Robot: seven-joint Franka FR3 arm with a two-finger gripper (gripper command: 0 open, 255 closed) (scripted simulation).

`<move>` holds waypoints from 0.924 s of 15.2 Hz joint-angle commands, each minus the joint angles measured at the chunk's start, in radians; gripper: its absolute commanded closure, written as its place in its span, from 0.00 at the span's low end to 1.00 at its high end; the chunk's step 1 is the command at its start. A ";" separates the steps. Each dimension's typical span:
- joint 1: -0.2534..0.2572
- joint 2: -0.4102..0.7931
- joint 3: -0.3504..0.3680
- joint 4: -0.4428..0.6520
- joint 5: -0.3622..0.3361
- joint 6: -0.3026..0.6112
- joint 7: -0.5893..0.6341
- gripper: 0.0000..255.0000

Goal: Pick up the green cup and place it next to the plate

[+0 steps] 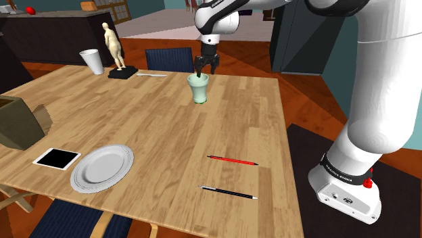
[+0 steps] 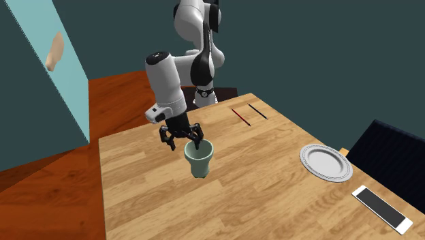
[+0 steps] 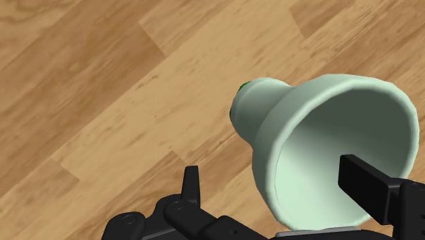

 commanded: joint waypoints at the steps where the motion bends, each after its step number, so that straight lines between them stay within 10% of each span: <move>1: 0.001 0.015 0.002 -0.005 0.003 0.021 -0.002 0.00; 12: 0.004 0.039 0.005 -0.018 0.008 0.058 -0.005 0.00; 13: 0.004 0.039 0.005 -0.018 0.008 0.058 -0.005 1.00; 14: 0.004 0.039 0.005 -0.018 0.008 0.058 -0.005 1.00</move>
